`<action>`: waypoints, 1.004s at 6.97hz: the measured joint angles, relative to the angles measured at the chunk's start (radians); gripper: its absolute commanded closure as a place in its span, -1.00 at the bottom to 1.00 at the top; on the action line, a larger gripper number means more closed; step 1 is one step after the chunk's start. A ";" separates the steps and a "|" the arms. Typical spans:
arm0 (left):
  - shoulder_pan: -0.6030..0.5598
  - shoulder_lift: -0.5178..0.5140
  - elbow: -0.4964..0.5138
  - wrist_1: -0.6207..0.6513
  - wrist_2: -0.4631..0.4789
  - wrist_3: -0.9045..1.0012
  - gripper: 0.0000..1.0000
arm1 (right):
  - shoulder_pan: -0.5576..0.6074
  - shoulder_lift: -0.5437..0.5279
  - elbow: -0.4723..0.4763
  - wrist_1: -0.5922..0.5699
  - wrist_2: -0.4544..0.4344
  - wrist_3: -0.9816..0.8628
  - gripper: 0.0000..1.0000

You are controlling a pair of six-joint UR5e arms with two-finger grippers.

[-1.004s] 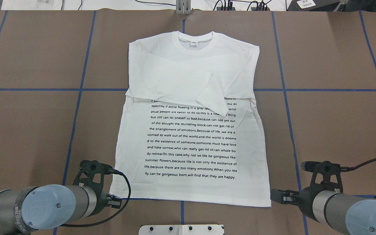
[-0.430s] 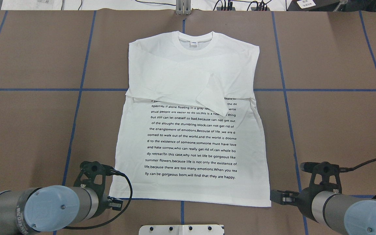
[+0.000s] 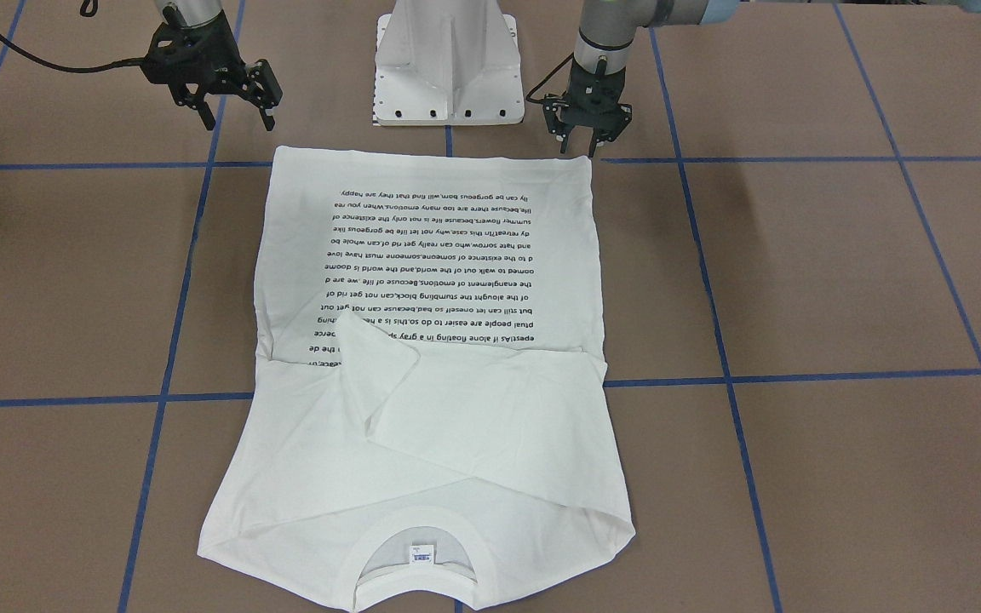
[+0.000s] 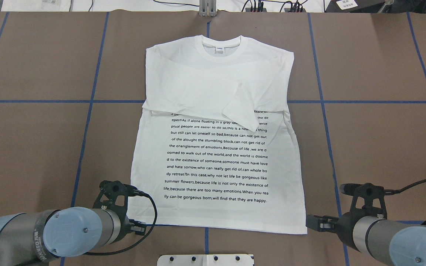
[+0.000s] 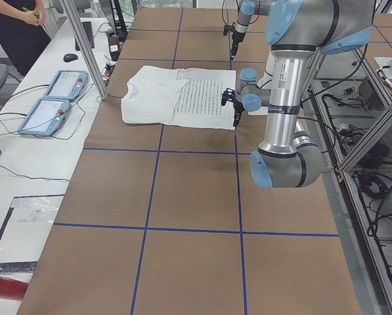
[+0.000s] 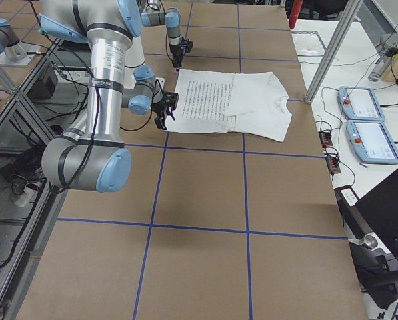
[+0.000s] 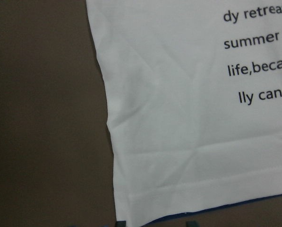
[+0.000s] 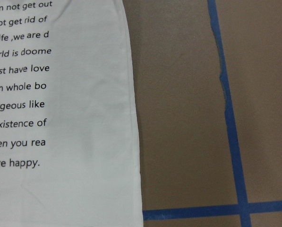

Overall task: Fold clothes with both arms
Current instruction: 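Grasp both hem corners with the left and right grippers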

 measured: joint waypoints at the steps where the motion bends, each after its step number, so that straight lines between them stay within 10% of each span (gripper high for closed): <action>1: -0.007 -0.001 0.008 0.000 0.001 0.002 -0.05 | 0.000 0.000 0.000 0.000 0.000 0.000 -1.00; 4: -0.013 -0.003 0.033 -0.001 -0.001 0.013 0.19 | -0.001 0.000 -0.004 0.000 -0.003 0.000 -1.00; 7: -0.011 -0.005 0.047 -0.005 -0.003 0.013 1.00 | -0.004 0.000 -0.008 0.000 -0.007 0.000 -1.00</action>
